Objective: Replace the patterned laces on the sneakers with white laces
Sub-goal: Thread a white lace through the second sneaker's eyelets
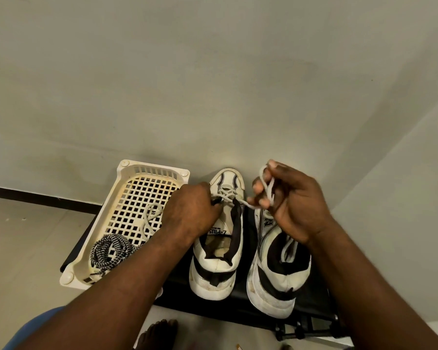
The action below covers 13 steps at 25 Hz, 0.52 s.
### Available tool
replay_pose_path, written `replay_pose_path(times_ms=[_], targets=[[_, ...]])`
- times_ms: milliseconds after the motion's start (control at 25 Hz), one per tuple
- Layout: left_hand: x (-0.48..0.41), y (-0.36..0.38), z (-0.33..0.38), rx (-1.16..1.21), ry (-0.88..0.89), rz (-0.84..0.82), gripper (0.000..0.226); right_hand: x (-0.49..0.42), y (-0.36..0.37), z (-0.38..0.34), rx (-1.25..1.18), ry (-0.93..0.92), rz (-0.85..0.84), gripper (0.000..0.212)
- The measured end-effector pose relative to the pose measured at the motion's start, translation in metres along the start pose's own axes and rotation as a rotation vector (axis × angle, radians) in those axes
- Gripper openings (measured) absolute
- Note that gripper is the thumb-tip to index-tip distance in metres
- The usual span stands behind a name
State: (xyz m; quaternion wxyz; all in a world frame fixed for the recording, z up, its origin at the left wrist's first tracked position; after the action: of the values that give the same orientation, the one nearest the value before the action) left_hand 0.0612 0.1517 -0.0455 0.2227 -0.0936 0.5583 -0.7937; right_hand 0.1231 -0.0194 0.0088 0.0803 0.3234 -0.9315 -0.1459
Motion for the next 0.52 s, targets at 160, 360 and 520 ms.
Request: replay_pose_path(times_ms=[160, 360, 520], targets=[[-0.001, 0.002, -0.003, 0.024, -0.017, 0.005, 0.038, -0.012, -0.015, 0.025, 1.319, 0.010, 0.173, 0.022], [-0.002, 0.003, -0.005, 0.035, -0.026, -0.003, 0.036, -0.025, -0.010, 0.043, 1.463, -0.022, 0.025, 0.010], [-0.001, 0.000, -0.006, 0.046, -0.042, -0.030, 0.029, -0.005, 0.000, 0.001, 0.146, -0.134, -0.109, 0.020]])
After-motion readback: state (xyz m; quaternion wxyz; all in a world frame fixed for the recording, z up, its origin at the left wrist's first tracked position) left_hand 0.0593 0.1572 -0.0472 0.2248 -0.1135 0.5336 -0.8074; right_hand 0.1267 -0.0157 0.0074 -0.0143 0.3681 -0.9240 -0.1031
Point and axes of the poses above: each hand's wrist, its own x-axis away from the middle knuckle, its own y-axis out of the palm, z = x × y, the point moved 6 cm from there along -x, towards the middle knuckle, and after that the axes turned 1 degree about z, right-handed, at the moved point
